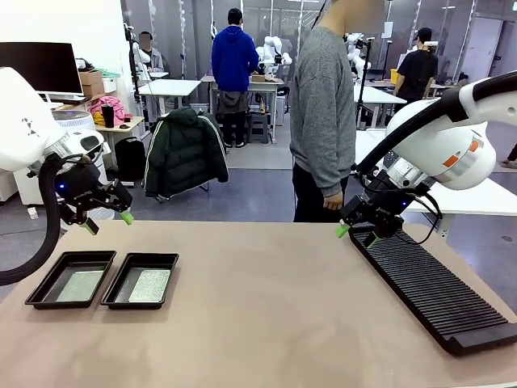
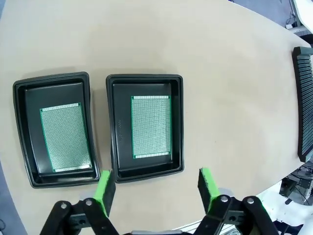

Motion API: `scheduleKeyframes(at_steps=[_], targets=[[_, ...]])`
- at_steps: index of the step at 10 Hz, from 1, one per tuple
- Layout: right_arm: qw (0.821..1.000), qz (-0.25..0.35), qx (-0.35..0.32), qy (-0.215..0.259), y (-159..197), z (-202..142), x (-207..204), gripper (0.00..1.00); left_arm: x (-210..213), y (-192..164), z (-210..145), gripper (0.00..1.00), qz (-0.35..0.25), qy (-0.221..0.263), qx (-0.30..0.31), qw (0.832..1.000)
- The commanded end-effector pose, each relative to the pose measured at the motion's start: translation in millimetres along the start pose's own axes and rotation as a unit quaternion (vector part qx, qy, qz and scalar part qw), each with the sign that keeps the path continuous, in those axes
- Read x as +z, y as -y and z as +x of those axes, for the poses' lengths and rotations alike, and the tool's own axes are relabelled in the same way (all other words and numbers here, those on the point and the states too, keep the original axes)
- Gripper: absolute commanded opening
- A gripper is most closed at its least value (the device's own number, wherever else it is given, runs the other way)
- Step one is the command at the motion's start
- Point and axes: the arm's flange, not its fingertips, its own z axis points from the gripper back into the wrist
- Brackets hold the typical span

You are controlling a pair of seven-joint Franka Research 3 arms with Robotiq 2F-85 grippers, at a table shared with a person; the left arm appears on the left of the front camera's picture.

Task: Inspect and transfer BCBs to ESD trays.
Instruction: Pick up the ESD tray and place it on the left side of the table.

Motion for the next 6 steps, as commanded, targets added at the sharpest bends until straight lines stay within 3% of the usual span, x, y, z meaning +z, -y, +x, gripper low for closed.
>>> scheduleKeyframes(at_steps=[1, 6], targets=[[1.0, -0.004, -0.011, 0.003, -1.8, 1.4, -1.0, 1.0, 0.4, -1.6, -0.5, 0.9, 0.003, 0.001, -0.002, 1.0], [1.0, -0.004, -0.011, 0.003, -1.8, 1.4, -1.0, 1.0, 0.4, -1.6, -0.5, 0.9, 0.003, 0.001, -0.002, 1.0]])
